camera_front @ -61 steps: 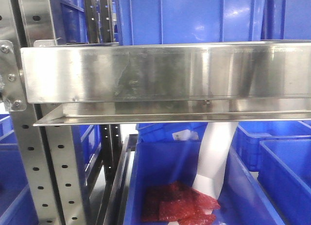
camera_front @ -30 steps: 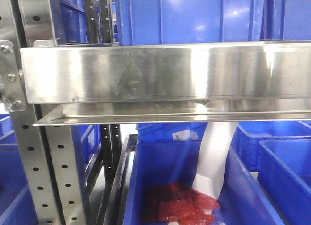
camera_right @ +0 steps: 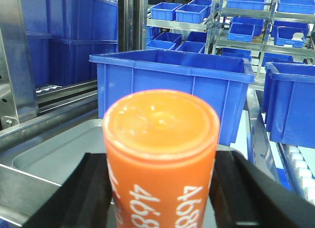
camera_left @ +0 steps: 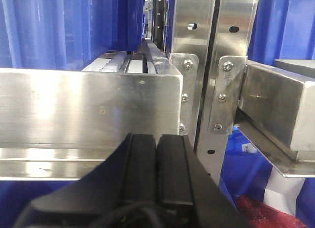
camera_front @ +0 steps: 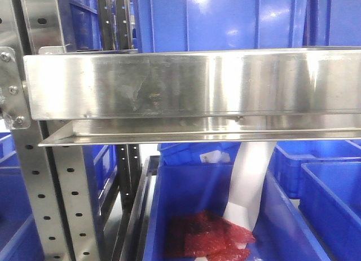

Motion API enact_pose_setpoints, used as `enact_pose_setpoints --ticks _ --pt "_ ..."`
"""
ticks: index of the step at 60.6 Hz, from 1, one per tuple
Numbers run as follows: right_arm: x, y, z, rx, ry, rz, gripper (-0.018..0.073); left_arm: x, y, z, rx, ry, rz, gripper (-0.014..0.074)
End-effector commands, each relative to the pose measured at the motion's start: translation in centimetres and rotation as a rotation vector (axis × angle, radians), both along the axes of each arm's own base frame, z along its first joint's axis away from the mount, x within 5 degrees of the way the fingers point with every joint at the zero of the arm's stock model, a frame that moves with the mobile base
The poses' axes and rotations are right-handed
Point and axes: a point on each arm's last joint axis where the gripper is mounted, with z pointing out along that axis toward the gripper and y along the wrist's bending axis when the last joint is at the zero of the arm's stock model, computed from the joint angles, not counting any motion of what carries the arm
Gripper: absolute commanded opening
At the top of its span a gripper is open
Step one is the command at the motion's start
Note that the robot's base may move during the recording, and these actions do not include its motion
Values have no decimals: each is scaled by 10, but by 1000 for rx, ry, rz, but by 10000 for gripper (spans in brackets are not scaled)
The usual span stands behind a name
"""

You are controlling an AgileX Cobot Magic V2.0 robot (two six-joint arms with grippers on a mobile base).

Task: Grab orange capacitor from left shelf to right conveyor
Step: 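Retract the right arm holding the cylinder away from the shelf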

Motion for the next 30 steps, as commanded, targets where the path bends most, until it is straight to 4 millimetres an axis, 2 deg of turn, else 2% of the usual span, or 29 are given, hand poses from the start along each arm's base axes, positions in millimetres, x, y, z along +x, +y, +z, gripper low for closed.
enact_pose_setpoints --ticks 1,30 --pt "-2 -1 17 23 -114 -6 132 -1 0 10 -14 -101 -1 -127" --pt "-2 -1 17 23 -114 -6 132 -1 0 10 -14 -101 -1 -127"
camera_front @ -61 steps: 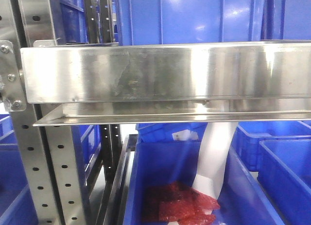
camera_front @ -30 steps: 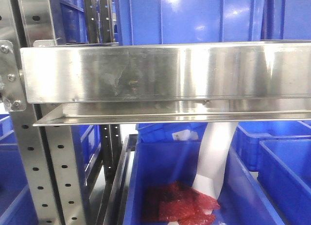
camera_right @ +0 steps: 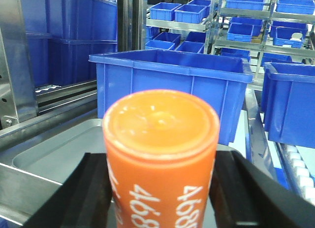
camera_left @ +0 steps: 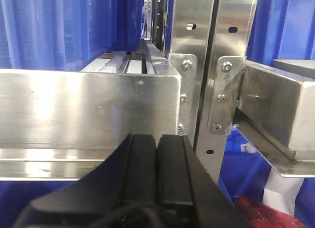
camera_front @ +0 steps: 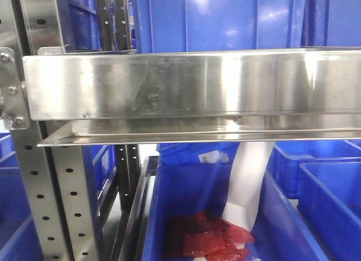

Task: Grab orange capacitor from left shelf to right conveyor
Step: 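Retract the right arm holding the cylinder away from the shelf, then drive the base away from the shelf across the floor, holding the cylinder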

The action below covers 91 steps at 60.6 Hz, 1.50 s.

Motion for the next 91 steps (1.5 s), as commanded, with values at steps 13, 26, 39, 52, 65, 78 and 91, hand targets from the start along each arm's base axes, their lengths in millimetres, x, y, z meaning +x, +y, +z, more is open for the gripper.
enact_pose_setpoints --ticks 13,26,39,52,65,78,91 --pt "-2 -1 17 24 -112 -6 132 -1 0 10 -14 -101 1 -127" --pt "-2 -1 17 24 -112 -6 132 -1 1 10 -14 -101 5 -127" --pt "-2 -1 17 24 -112 -6 132 -1 1 10 -14 -101 5 -127" --pt "-2 -1 17 24 -112 -6 132 -1 1 10 -14 -101 5 -127" --pt "-2 -1 17 24 -112 -6 132 -1 1 10 -14 -101 5 -127" --pt "-2 -1 17 24 -112 -6 132 -1 1 10 -14 -101 5 -127" --pt "-2 -1 17 24 -112 -6 132 -1 1 10 -14 -101 5 -127"
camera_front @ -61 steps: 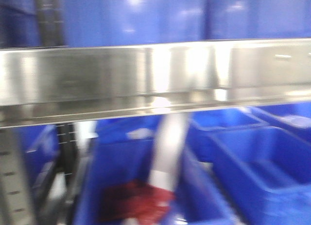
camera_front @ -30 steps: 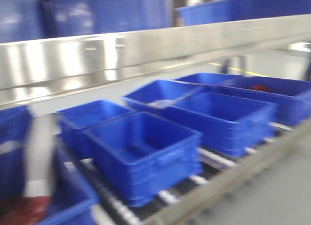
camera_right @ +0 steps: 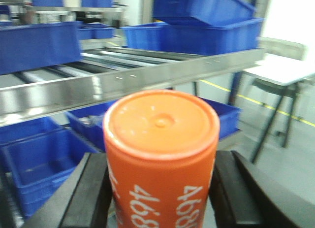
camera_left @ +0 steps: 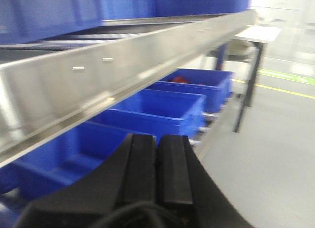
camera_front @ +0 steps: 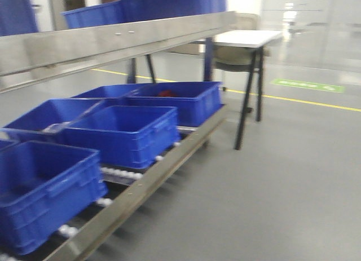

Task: Grab orange capacitor from left shelf to right conveyor
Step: 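Drive the base away from the shelf across the floor, holding the cylinder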

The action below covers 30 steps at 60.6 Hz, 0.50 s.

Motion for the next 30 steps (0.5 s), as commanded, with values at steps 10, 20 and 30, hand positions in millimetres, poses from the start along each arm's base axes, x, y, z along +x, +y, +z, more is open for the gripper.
enact_pose_setpoints --ticks 10,20,30 --pt "-2 -1 17 22 -112 -6 132 -1 1 10 -14 -101 5 -127" --pt "-2 -1 17 22 -112 -6 132 -1 1 10 -14 -101 5 -127" --pt "-2 -1 17 22 -112 -6 132 -1 1 10 -14 -101 5 -127"
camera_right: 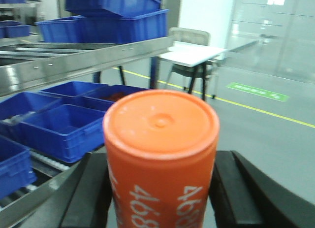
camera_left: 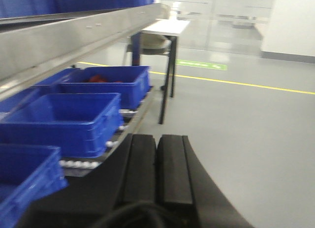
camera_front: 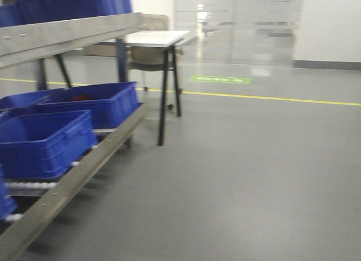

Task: Grab orange capacitor from left shelf to right conveyor
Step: 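Drive the base away from the shelf across the floor, holding the cylinder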

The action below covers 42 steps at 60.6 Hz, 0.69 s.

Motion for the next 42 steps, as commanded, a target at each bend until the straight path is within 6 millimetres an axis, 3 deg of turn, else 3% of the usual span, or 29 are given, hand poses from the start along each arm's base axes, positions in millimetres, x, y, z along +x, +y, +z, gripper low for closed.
enact_pose_setpoints --ticks 1,42 --pt "-2 -1 17 24 -112 -6 132 -1 1 10 -14 -101 5 -127" --pt "-2 -1 17 24 -112 -6 132 -1 1 10 -14 -101 5 -127"
